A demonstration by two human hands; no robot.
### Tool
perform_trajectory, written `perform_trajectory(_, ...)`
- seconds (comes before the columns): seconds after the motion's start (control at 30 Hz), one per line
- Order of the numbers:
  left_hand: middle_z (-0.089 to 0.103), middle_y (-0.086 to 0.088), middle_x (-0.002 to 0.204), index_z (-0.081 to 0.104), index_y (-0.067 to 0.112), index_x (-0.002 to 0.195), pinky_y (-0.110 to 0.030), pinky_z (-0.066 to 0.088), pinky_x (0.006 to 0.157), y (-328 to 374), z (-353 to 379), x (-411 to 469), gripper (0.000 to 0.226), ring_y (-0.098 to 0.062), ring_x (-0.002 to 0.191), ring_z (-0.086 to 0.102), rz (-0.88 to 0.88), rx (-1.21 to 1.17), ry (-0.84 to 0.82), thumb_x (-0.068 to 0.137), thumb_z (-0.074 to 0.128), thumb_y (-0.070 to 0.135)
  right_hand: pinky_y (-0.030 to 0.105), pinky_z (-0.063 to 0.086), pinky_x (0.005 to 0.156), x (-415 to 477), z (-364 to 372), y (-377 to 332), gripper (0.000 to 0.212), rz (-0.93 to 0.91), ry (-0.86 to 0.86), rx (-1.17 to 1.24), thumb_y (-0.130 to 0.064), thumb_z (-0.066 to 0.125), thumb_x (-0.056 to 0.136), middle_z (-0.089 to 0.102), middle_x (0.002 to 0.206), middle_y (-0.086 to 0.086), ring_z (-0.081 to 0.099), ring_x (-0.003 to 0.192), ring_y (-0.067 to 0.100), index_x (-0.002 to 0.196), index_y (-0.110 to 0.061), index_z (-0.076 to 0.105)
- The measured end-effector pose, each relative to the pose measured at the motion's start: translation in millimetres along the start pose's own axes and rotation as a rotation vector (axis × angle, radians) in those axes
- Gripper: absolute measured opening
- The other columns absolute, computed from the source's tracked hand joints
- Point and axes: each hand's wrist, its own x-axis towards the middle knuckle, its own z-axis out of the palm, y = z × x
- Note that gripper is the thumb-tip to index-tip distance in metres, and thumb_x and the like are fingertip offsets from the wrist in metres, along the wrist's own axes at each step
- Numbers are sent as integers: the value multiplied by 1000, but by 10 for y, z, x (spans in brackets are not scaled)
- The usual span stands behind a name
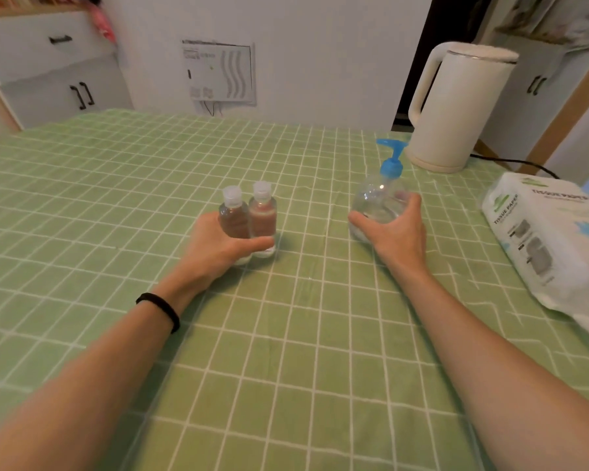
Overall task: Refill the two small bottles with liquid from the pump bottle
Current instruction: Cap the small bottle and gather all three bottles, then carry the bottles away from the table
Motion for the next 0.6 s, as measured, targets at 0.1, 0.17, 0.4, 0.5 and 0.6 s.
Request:
perform_trajectory(0.1,83,7,99,79,21,104,-12,58,77,5,5,14,30,-9,92,80,11,5,-17,79,91,12,4,28,65,14,-2,5,91,-11,-3,-14,-60,84,57,53,105,-24,54,91,5,134,-30,46)
perform_trajectory(0.17,83,5,100,80,20,104,-14,58,77,-18,9,45,29,-11,93,80,24,18,-18,79,91,12,7,31,67,38,9,35,92,-19,-12,-13,-60,83,57,53,110,-22,54,95,7,135,-29,47)
perform_trajectory(0.4,82,-2,108,78,12,113,-25,62,90,-51,-1,66,34,-17,100,79,4,57,-23,81,90,11,14,38,73,75,13,74,93,-14,-39,-9,-61,84,55,53,114,-22,55,99,6,135,-28,49)
perform_trajectory(0.5,83,-4,104,78,10,110,-28,62,89,-24,17,64,32,-17,96,80,-9,65,2,81,90,10,17,40,82,49,-24,24,96,8,-76,47,-60,85,55,54,120,-22,56,105,5,139,-28,51)
perform_trajectory(0.6,82,-5,98,78,8,107,-33,63,85,52,37,-25,29,-16,90,80,-1,63,30,80,90,7,19,48,85,-36,-146,-116,86,-40,-103,125,-53,89,58,62,123,-18,61,107,4,134,-29,56)
